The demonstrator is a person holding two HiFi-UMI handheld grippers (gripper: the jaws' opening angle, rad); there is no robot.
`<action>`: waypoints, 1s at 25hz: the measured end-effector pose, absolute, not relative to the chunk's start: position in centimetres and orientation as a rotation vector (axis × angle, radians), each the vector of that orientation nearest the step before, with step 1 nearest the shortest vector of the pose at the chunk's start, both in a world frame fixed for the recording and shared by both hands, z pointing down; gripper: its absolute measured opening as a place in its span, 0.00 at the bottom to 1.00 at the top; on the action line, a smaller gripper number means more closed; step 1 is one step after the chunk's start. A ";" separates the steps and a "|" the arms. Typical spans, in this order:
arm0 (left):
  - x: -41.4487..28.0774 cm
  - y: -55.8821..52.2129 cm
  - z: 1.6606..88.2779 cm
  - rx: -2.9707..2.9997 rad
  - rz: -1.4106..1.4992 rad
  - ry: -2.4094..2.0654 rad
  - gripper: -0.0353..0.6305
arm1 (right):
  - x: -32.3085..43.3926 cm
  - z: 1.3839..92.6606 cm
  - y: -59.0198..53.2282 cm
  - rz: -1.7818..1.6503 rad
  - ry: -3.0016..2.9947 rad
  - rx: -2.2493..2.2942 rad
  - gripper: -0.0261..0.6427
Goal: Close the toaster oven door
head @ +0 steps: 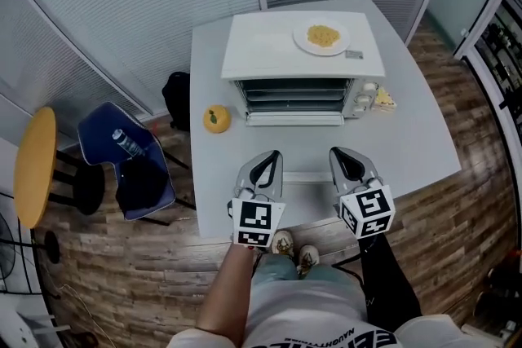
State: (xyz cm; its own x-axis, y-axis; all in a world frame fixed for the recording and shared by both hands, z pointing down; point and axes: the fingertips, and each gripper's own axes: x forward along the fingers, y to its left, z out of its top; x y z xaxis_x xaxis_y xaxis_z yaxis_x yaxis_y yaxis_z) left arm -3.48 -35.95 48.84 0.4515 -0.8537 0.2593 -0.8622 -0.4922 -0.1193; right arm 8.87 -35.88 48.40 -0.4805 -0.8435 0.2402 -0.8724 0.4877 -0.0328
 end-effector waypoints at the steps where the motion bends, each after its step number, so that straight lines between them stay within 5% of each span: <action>1: -3.5 -35.9 50.0 2.642 0.471 -1.548 0.14 | 8.5 49.5 -35.8 0.239 -2.526 1.463 0.04; 25: -3.4 -30.9 67.7 2.397 0.715 -1.206 0.14 | 5.9 67.9 -30.8 0.587 -2.264 1.216 0.04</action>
State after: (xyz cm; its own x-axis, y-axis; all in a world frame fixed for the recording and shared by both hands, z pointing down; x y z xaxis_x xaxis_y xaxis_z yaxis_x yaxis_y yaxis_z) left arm -3.37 -30.87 67.71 0.5069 -0.6336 0.5845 -0.8170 -0.5693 0.0914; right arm 5.90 -30.85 67.92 -0.4756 -0.6350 0.6087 -0.8508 0.5078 -0.1349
